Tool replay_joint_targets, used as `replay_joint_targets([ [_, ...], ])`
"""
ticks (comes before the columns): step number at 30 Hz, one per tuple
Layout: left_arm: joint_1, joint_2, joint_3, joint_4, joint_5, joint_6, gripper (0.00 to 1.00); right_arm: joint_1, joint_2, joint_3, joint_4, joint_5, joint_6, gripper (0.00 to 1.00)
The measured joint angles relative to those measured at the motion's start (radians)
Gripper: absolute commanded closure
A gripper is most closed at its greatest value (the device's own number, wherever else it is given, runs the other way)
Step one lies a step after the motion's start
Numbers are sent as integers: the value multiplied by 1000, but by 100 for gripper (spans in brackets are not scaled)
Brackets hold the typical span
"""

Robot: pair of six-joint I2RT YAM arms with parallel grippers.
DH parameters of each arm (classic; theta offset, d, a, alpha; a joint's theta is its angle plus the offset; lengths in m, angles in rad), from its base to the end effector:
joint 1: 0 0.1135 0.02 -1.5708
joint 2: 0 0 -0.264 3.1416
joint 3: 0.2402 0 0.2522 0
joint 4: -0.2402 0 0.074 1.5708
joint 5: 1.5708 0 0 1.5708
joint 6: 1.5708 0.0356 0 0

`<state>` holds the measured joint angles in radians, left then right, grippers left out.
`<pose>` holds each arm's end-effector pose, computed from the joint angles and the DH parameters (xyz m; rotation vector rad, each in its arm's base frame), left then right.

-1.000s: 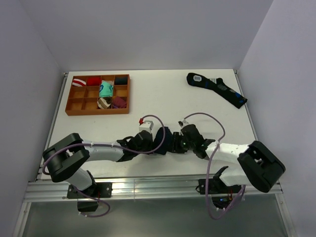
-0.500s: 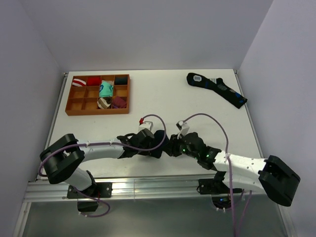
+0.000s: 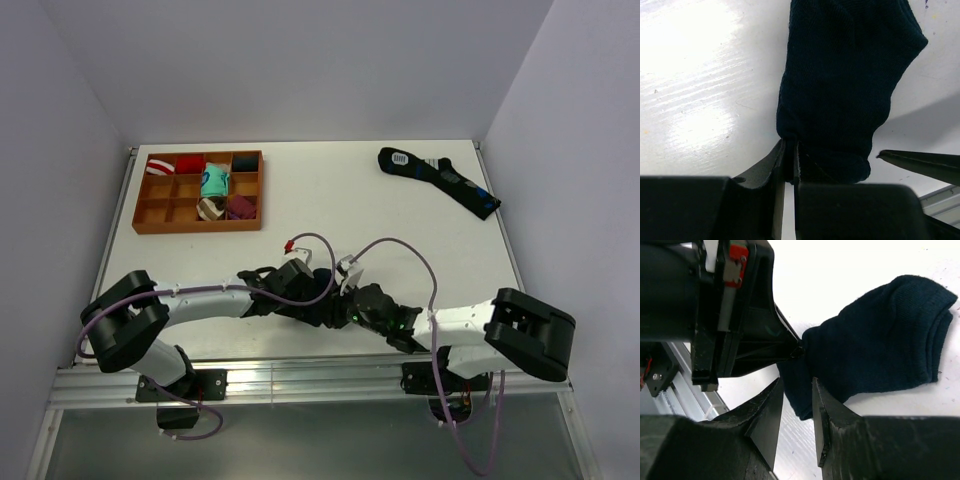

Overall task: Roll the socks
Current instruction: Roll the sock at the center of the board.

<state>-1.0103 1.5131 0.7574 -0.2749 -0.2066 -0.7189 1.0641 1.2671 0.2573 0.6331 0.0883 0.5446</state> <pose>0.1551 -0.2334 0.1594 0.3052 2.5961 -0.3746 0.1114 0.1943 0.1497 -0.4727 2.0212 0.9525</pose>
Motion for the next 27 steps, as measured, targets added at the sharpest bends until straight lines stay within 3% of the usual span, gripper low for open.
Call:
replay_joint_targets([
  [12, 21, 0, 0, 7, 68, 5, 91, 18, 97, -154, 322, 27, 27, 62],
  [27, 46, 0, 0, 24, 123, 24, 91, 77, 135, -104, 363, 43, 5, 62],
])
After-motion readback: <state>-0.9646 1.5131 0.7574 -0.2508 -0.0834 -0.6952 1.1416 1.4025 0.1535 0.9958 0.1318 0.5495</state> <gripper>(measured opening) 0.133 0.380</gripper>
